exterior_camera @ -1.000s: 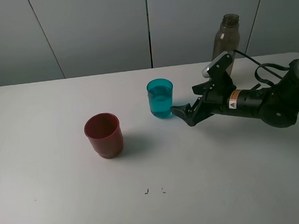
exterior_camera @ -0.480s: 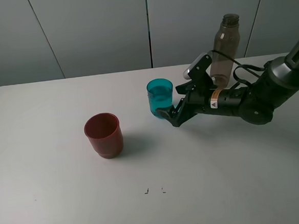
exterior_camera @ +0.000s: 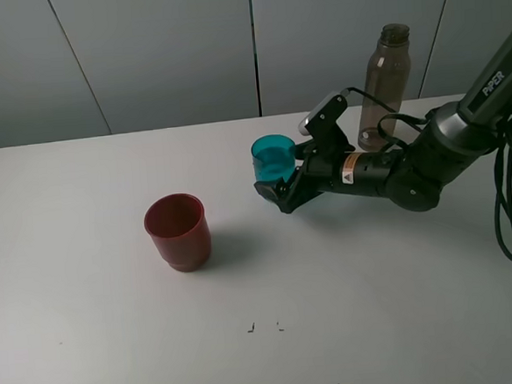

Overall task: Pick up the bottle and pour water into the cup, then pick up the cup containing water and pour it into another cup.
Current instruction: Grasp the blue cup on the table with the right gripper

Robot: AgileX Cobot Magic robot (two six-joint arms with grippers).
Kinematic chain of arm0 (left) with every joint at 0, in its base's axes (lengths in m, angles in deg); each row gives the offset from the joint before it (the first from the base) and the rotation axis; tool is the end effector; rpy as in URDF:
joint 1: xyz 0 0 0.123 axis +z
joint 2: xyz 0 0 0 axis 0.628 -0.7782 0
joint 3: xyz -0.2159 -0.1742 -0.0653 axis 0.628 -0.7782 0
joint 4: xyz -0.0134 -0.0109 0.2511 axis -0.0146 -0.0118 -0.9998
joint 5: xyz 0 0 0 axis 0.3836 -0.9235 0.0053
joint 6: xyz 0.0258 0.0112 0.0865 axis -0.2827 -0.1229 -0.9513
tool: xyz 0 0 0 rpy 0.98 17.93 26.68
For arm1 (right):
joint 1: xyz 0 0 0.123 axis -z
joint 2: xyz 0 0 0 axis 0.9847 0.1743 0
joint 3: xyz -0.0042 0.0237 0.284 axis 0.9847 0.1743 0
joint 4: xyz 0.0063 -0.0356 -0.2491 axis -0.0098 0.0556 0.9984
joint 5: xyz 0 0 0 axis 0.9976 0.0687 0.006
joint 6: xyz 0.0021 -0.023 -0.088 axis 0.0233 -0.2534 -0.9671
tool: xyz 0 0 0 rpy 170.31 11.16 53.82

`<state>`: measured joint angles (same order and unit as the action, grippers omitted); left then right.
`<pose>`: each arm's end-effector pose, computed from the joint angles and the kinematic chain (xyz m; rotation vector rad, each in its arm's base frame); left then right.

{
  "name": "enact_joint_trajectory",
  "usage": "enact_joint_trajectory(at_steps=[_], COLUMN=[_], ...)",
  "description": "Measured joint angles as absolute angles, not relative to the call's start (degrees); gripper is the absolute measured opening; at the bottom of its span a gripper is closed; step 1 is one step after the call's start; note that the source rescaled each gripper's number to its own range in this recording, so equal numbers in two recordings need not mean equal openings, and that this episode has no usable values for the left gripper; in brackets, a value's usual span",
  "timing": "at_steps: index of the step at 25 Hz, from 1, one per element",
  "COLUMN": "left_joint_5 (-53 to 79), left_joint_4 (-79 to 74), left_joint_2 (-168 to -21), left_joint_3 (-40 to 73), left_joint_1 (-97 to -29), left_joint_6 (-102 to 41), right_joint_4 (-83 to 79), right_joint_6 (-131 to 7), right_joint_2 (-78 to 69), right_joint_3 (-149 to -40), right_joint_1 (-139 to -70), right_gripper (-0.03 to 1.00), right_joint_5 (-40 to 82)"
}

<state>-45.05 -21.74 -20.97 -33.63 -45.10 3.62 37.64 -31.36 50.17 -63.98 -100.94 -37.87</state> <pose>-0.0066 0.0082 0.2788 0.1117 2.0470 0.0498 0.3334 0.1665 0.0507 -0.8539 1.8682 0.4955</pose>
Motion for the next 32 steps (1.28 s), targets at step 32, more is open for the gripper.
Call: enact_joint_trajectory(at_steps=[32], left_joint_5=[-45.05], left_joint_4=[-21.74], left_joint_2=[-20.97], left_joint_3=[-33.63], left_joint_1=[-45.10], left_joint_6=[3.62], right_joint_4=[35.97], right_joint_6=[-30.64], right_joint_2=[55.70], right_joint_3=[-69.88], right_joint_1=[-102.69], right_gripper=[1.00], right_joint_5=[-40.46])
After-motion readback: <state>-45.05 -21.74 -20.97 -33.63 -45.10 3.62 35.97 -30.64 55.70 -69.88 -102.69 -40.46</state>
